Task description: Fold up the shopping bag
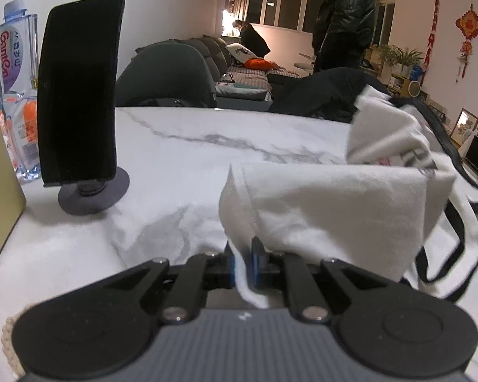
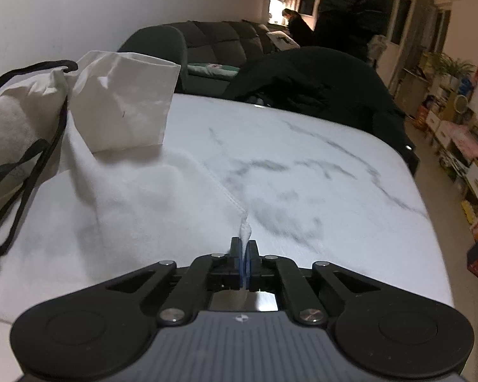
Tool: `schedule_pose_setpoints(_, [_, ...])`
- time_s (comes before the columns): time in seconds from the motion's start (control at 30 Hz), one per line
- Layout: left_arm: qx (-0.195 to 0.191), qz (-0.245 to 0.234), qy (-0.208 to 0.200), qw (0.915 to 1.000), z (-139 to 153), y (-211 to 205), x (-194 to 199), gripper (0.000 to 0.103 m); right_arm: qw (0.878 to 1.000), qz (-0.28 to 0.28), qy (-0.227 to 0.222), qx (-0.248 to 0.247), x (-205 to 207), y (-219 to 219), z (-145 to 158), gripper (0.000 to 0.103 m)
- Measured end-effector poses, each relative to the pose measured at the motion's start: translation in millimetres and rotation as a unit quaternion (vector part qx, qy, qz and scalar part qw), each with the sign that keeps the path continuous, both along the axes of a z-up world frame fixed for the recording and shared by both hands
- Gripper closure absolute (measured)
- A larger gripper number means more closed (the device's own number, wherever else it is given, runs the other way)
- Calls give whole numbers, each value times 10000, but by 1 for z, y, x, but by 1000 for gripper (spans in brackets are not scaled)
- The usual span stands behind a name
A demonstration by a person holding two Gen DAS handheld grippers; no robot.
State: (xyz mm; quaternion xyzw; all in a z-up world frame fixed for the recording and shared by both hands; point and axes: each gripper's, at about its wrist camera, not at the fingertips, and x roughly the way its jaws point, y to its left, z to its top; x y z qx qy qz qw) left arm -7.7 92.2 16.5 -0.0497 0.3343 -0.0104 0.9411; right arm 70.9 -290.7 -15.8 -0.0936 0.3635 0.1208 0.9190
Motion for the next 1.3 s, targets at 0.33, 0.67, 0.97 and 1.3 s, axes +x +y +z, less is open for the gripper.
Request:
schedule_pose_setpoints(0.33, [-85,-112,6,9999,7,3,8,97,9994,-278,43,-179,-66,-36,8,100])
schedule_pose_setpoints(0.67, [-37,-202,53,9998,10,6,17,97,9988,-386,114,-272,-128,-59,8,100])
schedule_pose_setpoints(0.97, [82,-239,71,9997,19,14,22,96,9984,-409,346,-181,-165,-66,18,100])
schedule_pose_setpoints(1.3, [-196,-947,160,9952,34,-7,12,59,9996,-209,111,125,-162,-53,48,79])
